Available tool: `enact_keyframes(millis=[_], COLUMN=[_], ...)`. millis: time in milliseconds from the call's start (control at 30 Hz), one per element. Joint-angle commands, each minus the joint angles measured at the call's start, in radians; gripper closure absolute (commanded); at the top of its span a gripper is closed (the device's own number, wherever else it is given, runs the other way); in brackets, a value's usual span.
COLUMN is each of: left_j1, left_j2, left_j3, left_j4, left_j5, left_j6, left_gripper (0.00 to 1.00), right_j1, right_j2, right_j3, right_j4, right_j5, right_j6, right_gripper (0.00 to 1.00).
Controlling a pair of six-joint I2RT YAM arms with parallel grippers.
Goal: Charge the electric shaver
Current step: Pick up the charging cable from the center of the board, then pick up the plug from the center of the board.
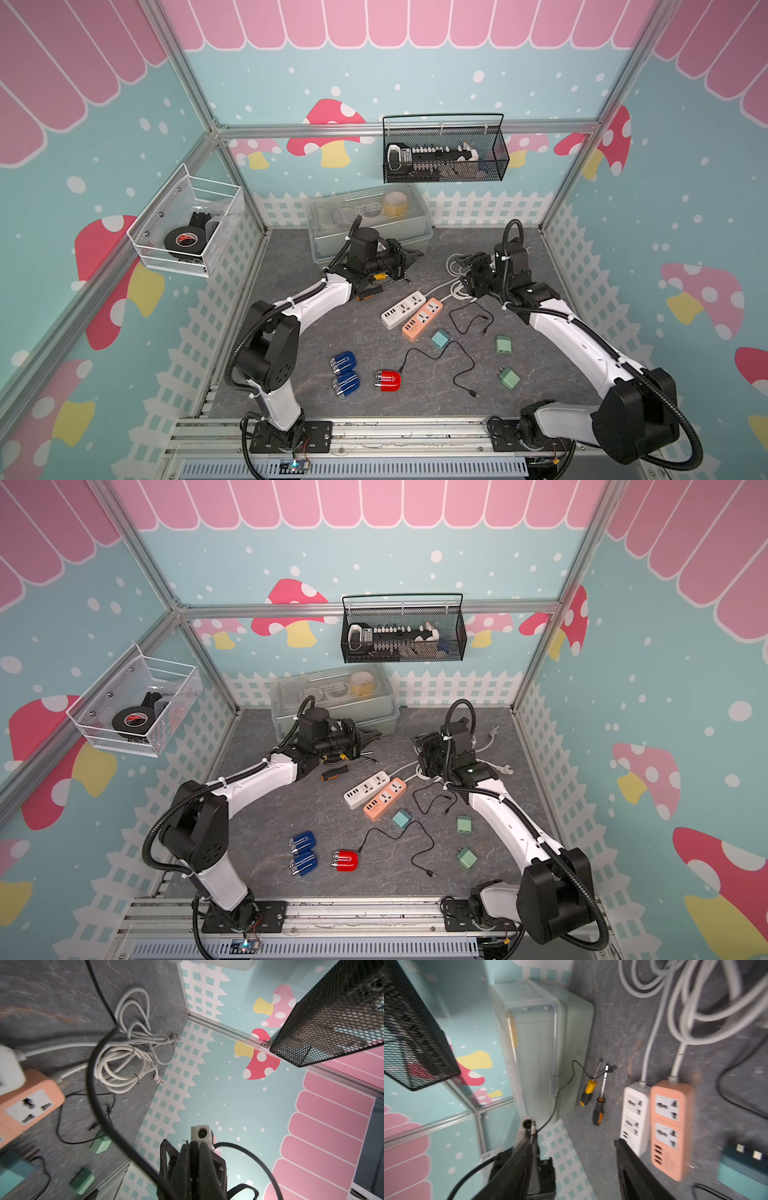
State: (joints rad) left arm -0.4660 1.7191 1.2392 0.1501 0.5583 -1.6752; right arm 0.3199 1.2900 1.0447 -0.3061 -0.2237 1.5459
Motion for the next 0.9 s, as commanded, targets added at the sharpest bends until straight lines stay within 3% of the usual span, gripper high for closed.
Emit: enact_keyframes(millis=[0,100,300,867], left_j1=[0.021,0.038,0.087,0.127], left_j2=[-0.094,-0.156,-0.279,-0.463], left_j3=[-0.047,-0.086,-0.172,-0.335], left_j4=[-0.11,-0.177,-0.276,-0.356], left_j5=[0.038,0.059,0.118,0.195], left_j6=[0.09,0.128,0.163,0.2], left_gripper=[1.0,1.0,1.0,1.0], right_j1=[0.005,0.038,0.17,0.227], right_j2=[0.036,0.073,0.153,0.377], right_j3=[0.04,-0.008,0.002,0.052], right_j4=[-0.446,-0.504,-0.466,-0.379], right_j5=[-0.004,-0.056,-0.004,-0.008], right_j6=[-0.219,-0.206,-0.124,-0.069], right_gripper=[0.34,0.34,0.31,0.35])
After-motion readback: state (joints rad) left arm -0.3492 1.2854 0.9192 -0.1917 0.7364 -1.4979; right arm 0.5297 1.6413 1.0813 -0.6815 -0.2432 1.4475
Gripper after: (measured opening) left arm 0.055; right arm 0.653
